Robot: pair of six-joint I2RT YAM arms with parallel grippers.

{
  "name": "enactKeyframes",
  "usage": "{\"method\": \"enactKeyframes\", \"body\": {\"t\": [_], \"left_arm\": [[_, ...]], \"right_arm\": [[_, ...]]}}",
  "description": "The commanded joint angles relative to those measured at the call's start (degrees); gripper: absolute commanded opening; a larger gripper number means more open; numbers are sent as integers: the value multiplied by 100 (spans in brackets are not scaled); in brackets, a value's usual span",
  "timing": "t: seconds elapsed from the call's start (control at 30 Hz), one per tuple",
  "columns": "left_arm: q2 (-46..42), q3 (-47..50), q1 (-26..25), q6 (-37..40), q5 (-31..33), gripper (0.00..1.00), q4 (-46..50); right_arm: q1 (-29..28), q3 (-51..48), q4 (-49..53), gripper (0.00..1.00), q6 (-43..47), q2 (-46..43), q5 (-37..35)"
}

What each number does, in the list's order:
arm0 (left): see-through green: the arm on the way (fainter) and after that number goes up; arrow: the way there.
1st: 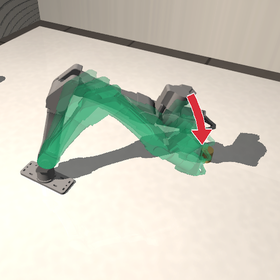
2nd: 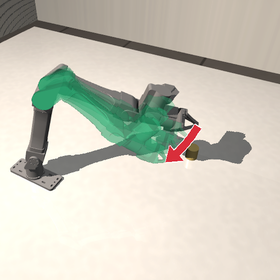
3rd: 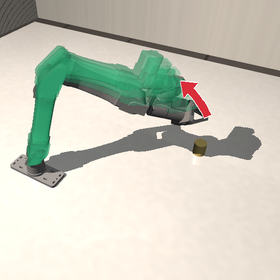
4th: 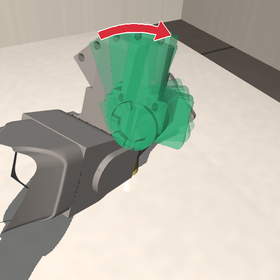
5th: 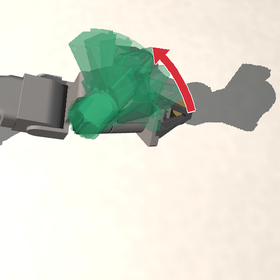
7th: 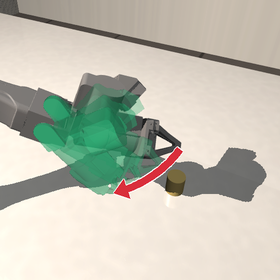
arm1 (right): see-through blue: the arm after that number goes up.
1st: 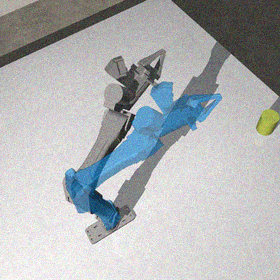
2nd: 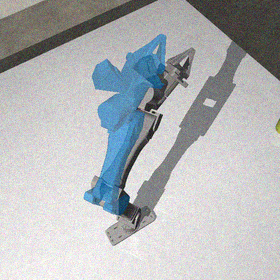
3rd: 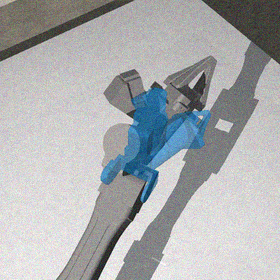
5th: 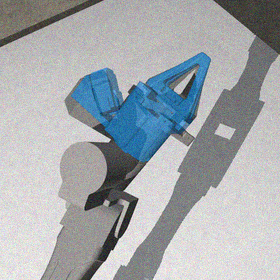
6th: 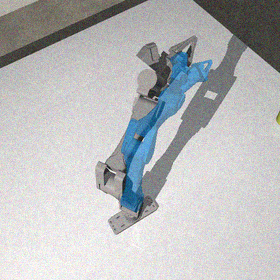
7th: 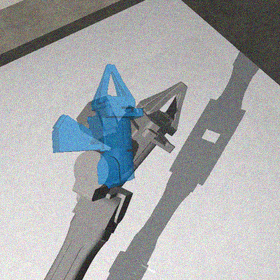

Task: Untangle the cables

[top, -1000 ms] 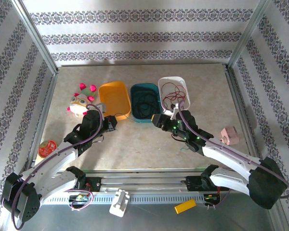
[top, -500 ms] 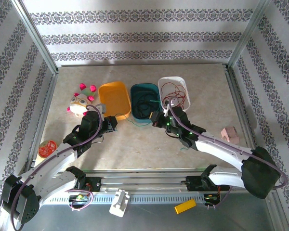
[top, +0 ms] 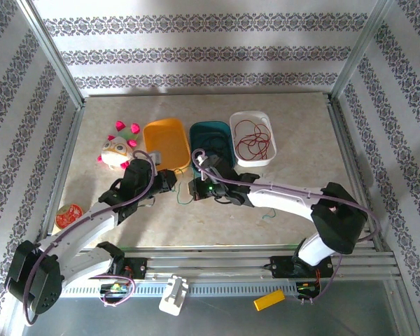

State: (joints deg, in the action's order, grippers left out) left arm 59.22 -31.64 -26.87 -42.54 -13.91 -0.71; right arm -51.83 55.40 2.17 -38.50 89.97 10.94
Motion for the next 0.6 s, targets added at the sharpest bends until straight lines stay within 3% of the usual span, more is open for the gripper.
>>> {"method": "enactKeyframes", "body": {"t": [0.0,0.2,0.3,0.37,0.57], "left_arm": [[75,-226,-7,-21,-421,0,-480],[73,-212,-50,-57,-387,0,-481],[-64,-166,-38,-130,0,0,-347],[-127,-176,-37,-160,318,0,-210],[-1,-202,147,-558,1027,0,-281]], "right_arm": [[110,382,-191,0,161,177,669],[223,578,-305,0,16,409,954],[338,496,-305,28,-68,225,898],[413,385,-297,41,-104,20,803],[676,-152,-313,54,-165,-805,520]]}}
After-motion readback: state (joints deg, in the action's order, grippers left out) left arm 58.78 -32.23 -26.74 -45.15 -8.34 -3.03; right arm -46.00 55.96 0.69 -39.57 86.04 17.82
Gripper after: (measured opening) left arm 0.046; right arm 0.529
